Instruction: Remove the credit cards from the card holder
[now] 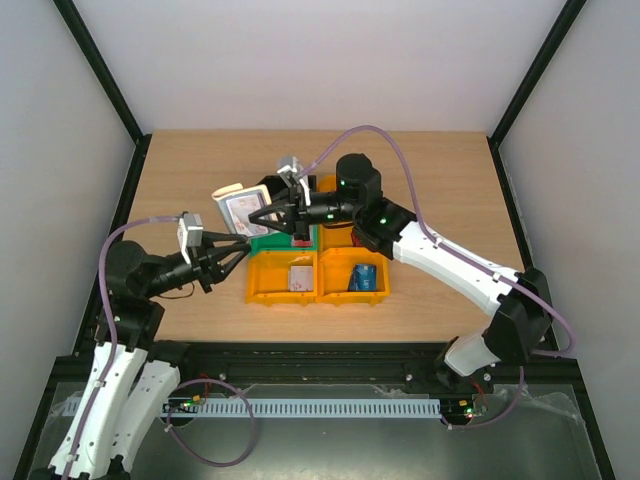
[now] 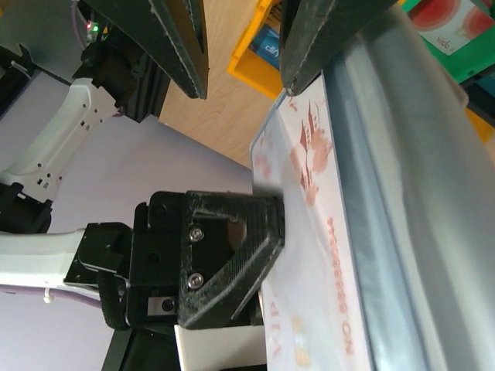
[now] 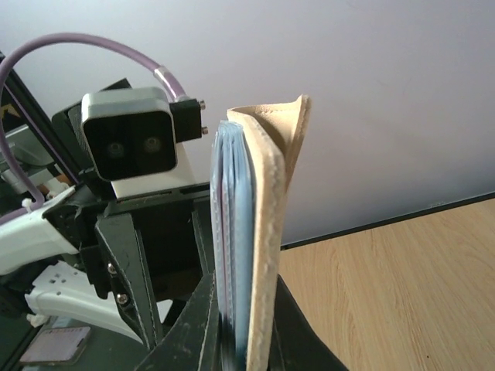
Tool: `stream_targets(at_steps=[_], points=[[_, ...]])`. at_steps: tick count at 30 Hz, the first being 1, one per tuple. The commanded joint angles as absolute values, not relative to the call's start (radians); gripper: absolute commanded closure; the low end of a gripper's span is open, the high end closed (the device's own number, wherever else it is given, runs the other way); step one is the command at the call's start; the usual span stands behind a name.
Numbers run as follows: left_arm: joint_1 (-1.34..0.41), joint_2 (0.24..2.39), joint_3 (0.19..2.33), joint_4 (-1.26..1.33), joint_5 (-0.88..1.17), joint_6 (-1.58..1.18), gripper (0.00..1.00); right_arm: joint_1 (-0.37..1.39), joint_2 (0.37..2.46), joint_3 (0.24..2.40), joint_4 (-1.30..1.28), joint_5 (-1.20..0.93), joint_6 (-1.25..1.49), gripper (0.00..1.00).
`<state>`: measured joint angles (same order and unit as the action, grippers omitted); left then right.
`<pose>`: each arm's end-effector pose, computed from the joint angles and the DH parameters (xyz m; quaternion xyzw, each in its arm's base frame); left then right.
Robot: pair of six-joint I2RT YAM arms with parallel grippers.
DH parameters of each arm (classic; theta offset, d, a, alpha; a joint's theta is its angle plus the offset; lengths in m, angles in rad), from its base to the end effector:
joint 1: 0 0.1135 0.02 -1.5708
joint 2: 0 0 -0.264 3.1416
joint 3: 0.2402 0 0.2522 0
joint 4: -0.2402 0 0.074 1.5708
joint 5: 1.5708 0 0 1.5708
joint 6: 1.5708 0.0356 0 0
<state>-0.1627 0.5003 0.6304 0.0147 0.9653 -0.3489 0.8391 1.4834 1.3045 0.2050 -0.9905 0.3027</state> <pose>0.1105 -0.0478 0.3450 0.2957 0.6095 -0.4632 0.5714 0.2065 0.2745 0.3944 -0.4909 0.5018 0.6196 0.3511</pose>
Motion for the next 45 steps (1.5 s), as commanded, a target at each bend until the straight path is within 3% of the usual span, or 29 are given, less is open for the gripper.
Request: stream_targets(at_steps=[1,6,13,18,28,36,42,45], points=[[-0.164,0.518,0.626,0.091,0.916,-0.413,0.71,0.853,1.484,1.337,0.257,-1.143,0.268,0.98],[-0.16,0.509,0.627,0.057,0.882,-0.373,0.69,0.853,1.479,1.361,0.182,-1.287,0.193,0.98],[-0.151,0.521,0.658,0.012,0.874,-0.328,0.66,0.851,1.463,1.369,0.127,-1.333,0.132,0.98],[-0.147,0.52,0.667,-0.071,0.831,-0.258,0.64,0.83,1.428,1.37,0.1,-1.301,0.115,0.98],[-0.163,0.546,0.665,-0.139,0.825,-0.24,0.62,0.847,1.438,1.339,0.386,-1.315,0.332,0.98],[-0.164,0.544,0.668,-0.03,0.867,-0.275,0.6,0.871,1.435,1.335,0.264,-1.244,0.228,0.98],[-0.169,0.54,0.695,-0.052,0.92,-0.254,0.66,0.886,1.444,1.348,0.184,-1.136,0.142,0.98],[-0.158,0.522,0.704,-0.146,0.909,-0.182,0.6,0.873,1.451,1.372,0.171,-1.187,0.14,0.98]])
